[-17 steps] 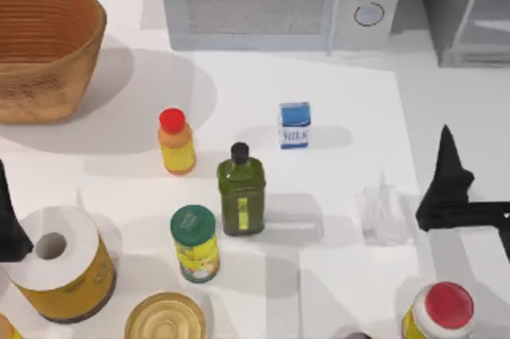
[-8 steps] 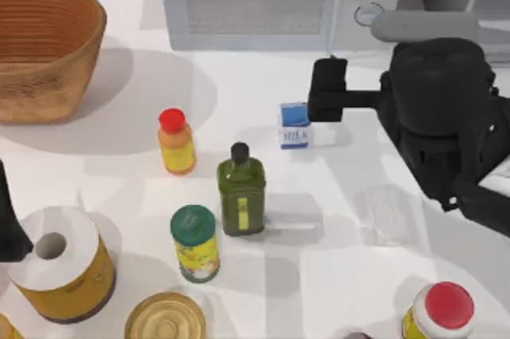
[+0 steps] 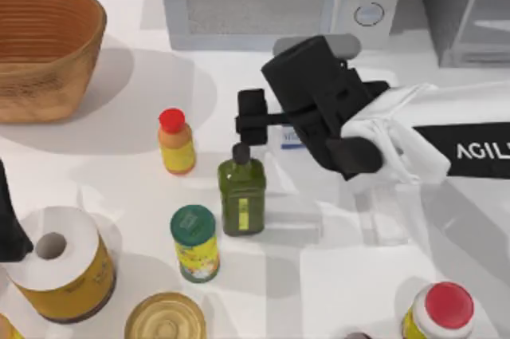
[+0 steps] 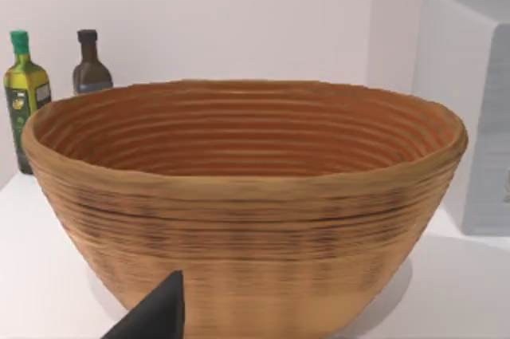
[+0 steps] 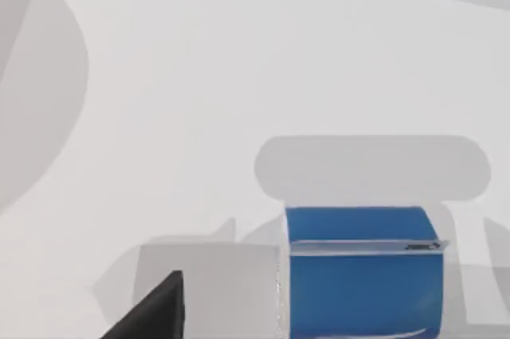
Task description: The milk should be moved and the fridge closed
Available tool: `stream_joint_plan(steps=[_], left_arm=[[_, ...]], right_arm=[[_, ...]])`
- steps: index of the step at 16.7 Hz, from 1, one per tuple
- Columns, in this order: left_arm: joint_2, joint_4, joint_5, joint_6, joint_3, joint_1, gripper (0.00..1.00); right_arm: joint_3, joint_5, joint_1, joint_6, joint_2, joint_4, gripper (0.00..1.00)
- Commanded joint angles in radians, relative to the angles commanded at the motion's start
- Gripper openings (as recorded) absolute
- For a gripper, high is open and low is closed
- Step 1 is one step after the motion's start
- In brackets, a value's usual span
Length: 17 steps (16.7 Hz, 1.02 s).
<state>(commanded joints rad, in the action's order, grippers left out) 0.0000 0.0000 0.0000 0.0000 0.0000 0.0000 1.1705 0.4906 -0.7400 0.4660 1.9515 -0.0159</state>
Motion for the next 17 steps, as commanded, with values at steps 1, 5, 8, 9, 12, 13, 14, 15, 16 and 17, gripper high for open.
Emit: stream_joint_plan(steps=[1,5,8,9,12,13,14,15,16,17], left_arm=[[0.0,0.0,0.0,0.0,0.0,0.0,1.0],[0.0,0.0,0.0,0.0,0.0,0.0,1.0],[0.0,0.0,0.0,0.0,0.0,0.0,1.0],[0.0,0.0,0.0,0.0,0.0,0.0,1.0],[0.0,0.0,0.0,0.0,0.0,0.0,1.0],[0.0,0.0,0.0,0.0,0.0,0.0,1.0],[0.0,0.0,0.0,0.0,0.0,0.0,1.0],[0.0,0.0,0.0,0.0,0.0,0.0,1.0],[0.0,0.0,0.0,0.0,0.0,0.0,1.0],[0.0,0.0,0.0,0.0,0.0,0.0,1.0]], right_arm=[[0.011,0.0,-0.005,0.004,0.016,-0.012,1.0],[0.014,0.0,-0.007,0.005,0.021,-0.017,1.0],[0.023,-0.005,0.003,-0.001,0.034,-0.007,1.0],[0.036,-0.01,0.009,-0.007,0.054,0.003,1.0],[0.078,-0.024,0.03,-0.024,0.127,0.038,1.0],[0.088,-0.028,0.035,-0.028,0.144,0.047,1.0],[0.094,-0.03,0.039,-0.031,0.152,0.051,1.0],[0.094,-0.03,0.039,-0.031,0.152,0.051,1.0],[0.094,-0.03,0.039,-0.031,0.152,0.051,1.0],[0.094,-0.03,0.039,-0.031,0.152,0.051,1.0]])
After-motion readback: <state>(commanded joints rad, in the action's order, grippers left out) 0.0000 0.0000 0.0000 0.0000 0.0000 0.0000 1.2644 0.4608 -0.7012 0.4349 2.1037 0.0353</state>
